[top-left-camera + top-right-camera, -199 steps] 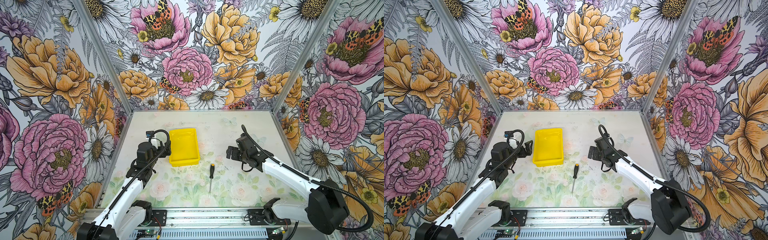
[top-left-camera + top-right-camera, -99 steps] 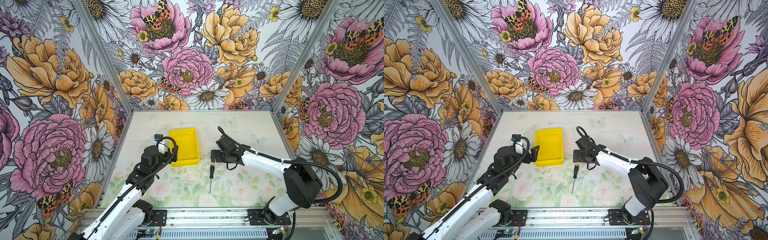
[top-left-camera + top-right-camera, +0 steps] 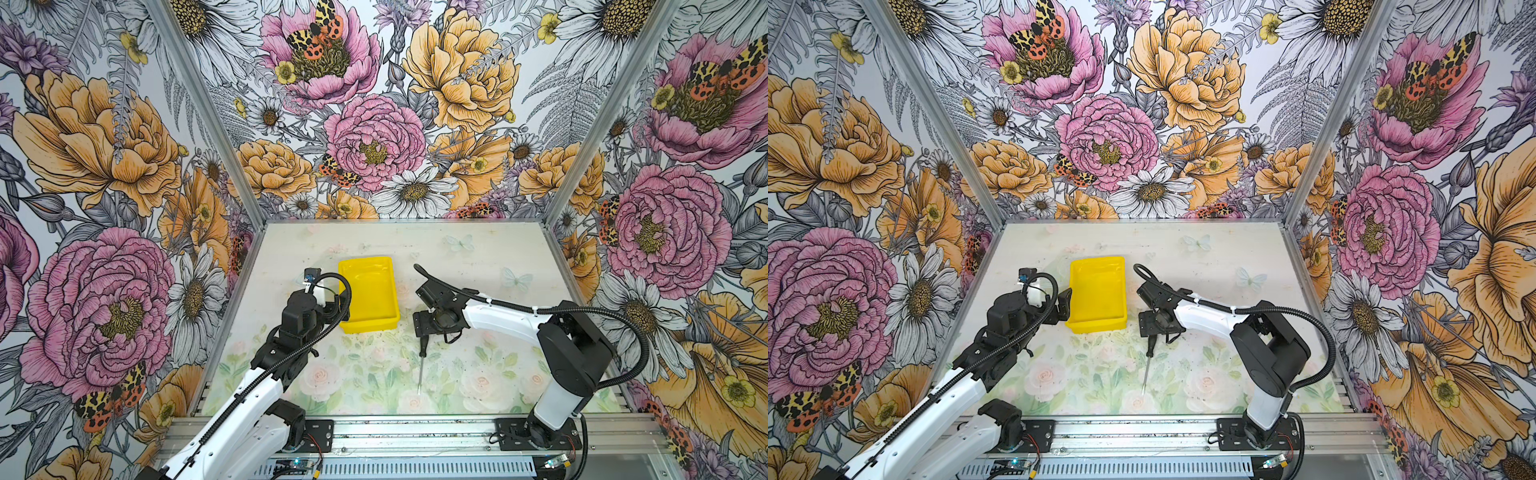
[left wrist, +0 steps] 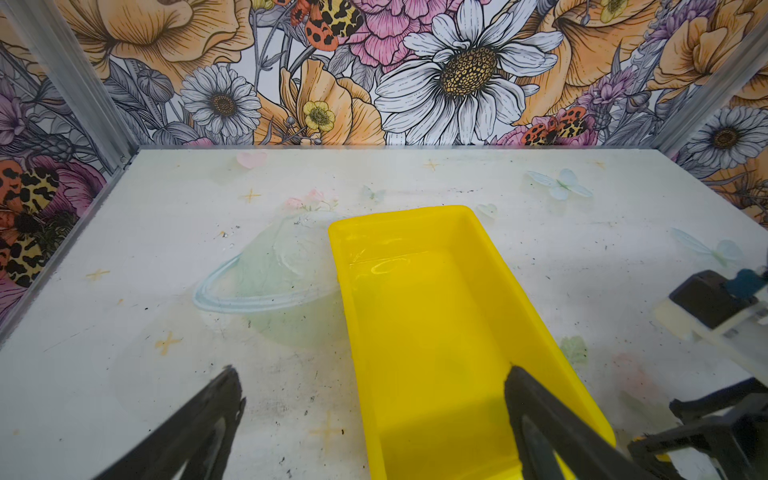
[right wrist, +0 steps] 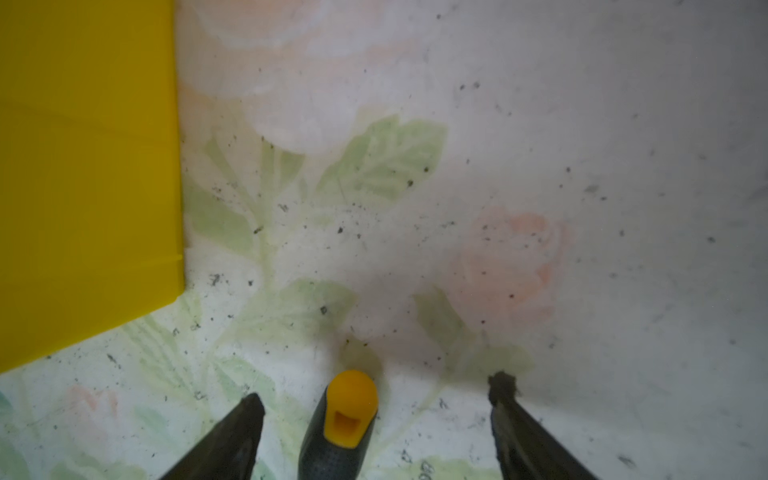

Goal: Put the screwdriver in the bin
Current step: 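Lower the right gripper and close it on the screwdriver handle, then lift the screwdriver with the right gripper and carry it over the yellow bin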

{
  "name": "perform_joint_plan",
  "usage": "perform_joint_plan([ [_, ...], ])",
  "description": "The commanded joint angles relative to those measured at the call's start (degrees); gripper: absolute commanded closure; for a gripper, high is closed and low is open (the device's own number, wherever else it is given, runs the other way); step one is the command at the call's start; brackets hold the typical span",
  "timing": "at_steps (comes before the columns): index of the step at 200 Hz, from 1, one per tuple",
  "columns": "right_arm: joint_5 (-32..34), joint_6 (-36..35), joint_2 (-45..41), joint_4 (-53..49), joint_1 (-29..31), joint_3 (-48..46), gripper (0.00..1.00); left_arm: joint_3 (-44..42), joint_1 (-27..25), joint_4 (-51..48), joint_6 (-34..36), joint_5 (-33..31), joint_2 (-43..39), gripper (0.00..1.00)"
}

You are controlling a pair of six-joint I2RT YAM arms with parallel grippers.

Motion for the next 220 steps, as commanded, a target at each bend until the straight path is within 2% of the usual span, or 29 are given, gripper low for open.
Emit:
perform_joint_plan([
  [1, -0.5, -0.5, 1.3, -0.7, 1.5, 1.1, 0.21, 0.5, -0.1, -0.2, 1.2, -2.4, -0.4, 0.01],
  [31, -0.9, -0.7, 2.6, -0.8, 1.5, 1.7, 0.29, 0.5, -0.1, 0.0, 1.5, -2.8, -0.4, 0.01],
  [80, -0.9, -1.5, 3.4, -1.0, 1.5, 1.7, 0.48, 0.4, -0.1, 0.1, 2.8, -5.0, -1.2, 0.01],
  [121, -1.4, -2.1, 4.0, -1.3, 1.5, 1.5, 0.78, 0.3, -0.1, 0.3, 3.0, -4.9, -1.4, 0.01],
  [147, -0.8, -2.8, 2.4, -1.4, 1.5, 1.6, 0.91, 0.3, 0.1, 0.9, 3.0, -4.6, -1.1, 0.01],
  [178, -0.6, -4.9, -1.0, -1.4, 1.3, 3.3, 0.97, 0.3, 0.2, 0.8, 2.9, -4.4, -1.2, 0.01],
  [220, -0.3, -6.4, -5.4, -1.4, 0.2, 8.9, 0.98, 0.2, 0.2, 0.4, 2.4, -4.0, -1.1, 0.01],
])
